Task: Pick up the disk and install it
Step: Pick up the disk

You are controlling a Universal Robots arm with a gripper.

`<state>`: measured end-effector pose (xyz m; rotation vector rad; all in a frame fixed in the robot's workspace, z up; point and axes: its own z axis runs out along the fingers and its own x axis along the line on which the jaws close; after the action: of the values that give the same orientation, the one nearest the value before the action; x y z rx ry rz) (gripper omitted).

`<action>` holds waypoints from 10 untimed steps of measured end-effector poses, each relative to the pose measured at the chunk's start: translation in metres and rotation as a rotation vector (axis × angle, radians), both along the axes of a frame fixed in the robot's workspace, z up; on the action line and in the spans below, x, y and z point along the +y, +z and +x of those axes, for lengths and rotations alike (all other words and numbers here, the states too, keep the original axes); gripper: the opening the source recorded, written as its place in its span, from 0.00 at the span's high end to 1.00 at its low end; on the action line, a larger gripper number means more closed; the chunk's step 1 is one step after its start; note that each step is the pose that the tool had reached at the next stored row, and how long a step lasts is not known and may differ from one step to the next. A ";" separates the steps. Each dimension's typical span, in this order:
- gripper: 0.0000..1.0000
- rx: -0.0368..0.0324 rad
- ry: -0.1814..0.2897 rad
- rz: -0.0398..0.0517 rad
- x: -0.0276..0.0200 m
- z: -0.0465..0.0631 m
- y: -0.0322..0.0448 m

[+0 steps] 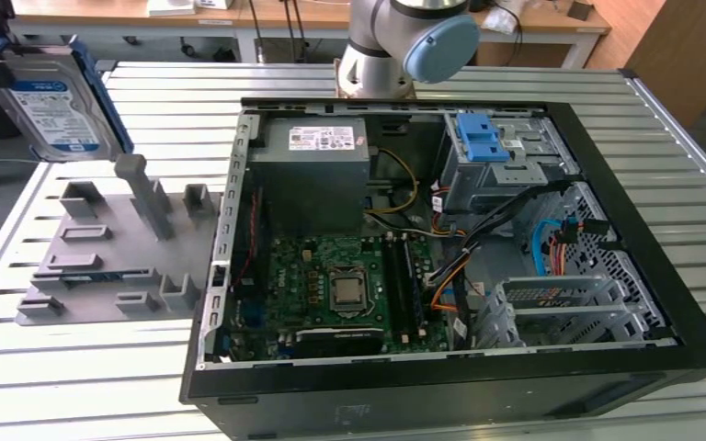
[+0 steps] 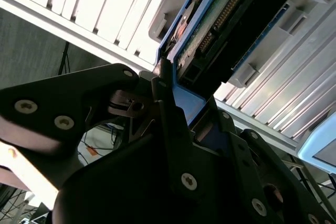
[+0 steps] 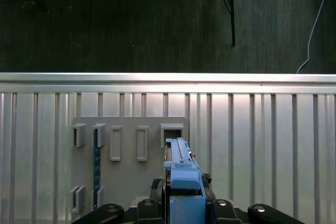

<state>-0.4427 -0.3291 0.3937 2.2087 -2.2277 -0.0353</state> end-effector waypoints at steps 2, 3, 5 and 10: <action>0.64 -0.0001 0.000 0.0000 0.0000 0.000 0.0013; 0.64 0.0000 0.000 0.0000 0.0000 0.000 0.0020; 0.64 0.0000 0.000 0.0000 0.0000 0.000 0.0033; 0.64 0.0000 0.000 0.0000 0.0000 0.000 0.0063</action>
<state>-0.4426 -0.3291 0.4000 2.2088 -2.2276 -0.0353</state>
